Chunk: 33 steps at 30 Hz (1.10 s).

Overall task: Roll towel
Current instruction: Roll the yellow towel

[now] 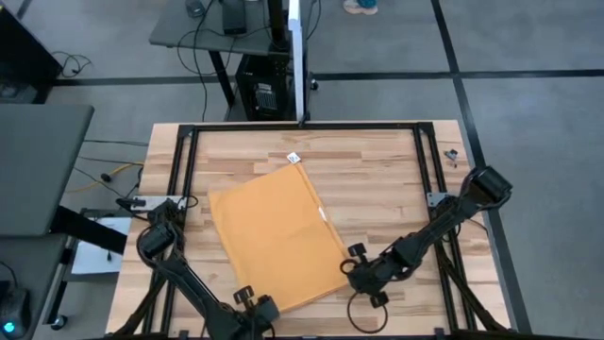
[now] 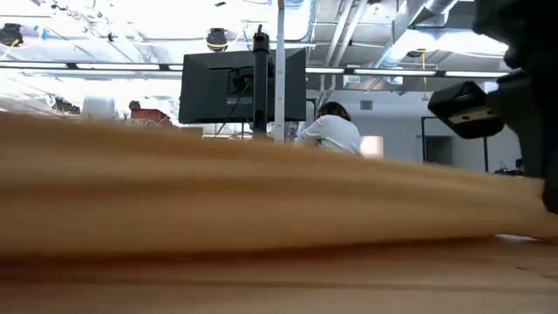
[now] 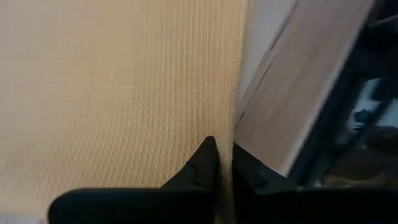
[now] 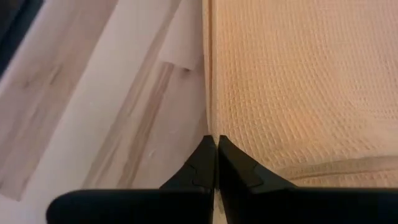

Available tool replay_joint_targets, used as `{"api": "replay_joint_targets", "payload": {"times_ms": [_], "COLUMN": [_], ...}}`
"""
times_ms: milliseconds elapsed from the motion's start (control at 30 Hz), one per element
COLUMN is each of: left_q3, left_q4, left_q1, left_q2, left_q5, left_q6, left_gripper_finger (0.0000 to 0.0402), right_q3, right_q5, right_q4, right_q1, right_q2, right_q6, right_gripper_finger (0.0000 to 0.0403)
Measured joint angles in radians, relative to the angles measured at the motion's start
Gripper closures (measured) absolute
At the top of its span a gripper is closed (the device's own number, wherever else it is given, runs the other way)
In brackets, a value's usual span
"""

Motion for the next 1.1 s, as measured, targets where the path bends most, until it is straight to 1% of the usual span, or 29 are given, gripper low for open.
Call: {"api": "replay_joint_targets", "payload": {"times_ms": [100,267,333,433,500,633,767,900,1100], "left_q3": [-0.112,-0.372,-0.449,-0.515,-0.539,-0.548,-0.55,-0.55,-0.549], "left_q4": [0.06,0.28,0.301,0.302,0.301,0.335,0.401,0.479,0.491], "left_q1": [0.002,0.023,0.024,0.021,0.02,0.004,-0.027,-0.041,-0.037], "left_q2": [-0.076,-0.182,-0.211,-0.261,-0.292,-0.334,-0.331,-0.331,-0.331], "left_q5": [0.007,0.113,0.146,0.165,0.166,0.152,0.138,0.131,0.12], "left_q6": [0.039,0.178,0.241,0.334,0.373,0.375,0.292,0.212,0.183], "left_gripper_finger": [0.0401,0.0402,0.0401,0.0401,0.0402,0.0402,0.0402,0.0402,0.0399], "right_q3": [0.001,0.0,0.001,0.001,0.001,0.012,0.025,0.027,0.027], "right_q5": [-0.001,0.0,0.004,0.012,0.018,0.019,0.014,0.007,0.006], "right_q4": [0.015,0.096,0.131,0.156,0.174,0.198,0.209,0.213,0.216], "right_q1": [-0.013,-0.011,-0.011,-0.009,-0.008,-0.008,-0.008,-0.007,0.002], "right_q2": [-0.002,0.026,0.038,0.041,0.041,0.041,0.041,0.041,0.04], "right_q6": [0.039,0.124,0.167,0.235,0.275,0.313,0.271,0.267,0.265], "right_gripper_finger": [0.0402,0.0403,0.0403,0.0403,0.0403,0.0403,0.0403,0.0403,0.0397]}}
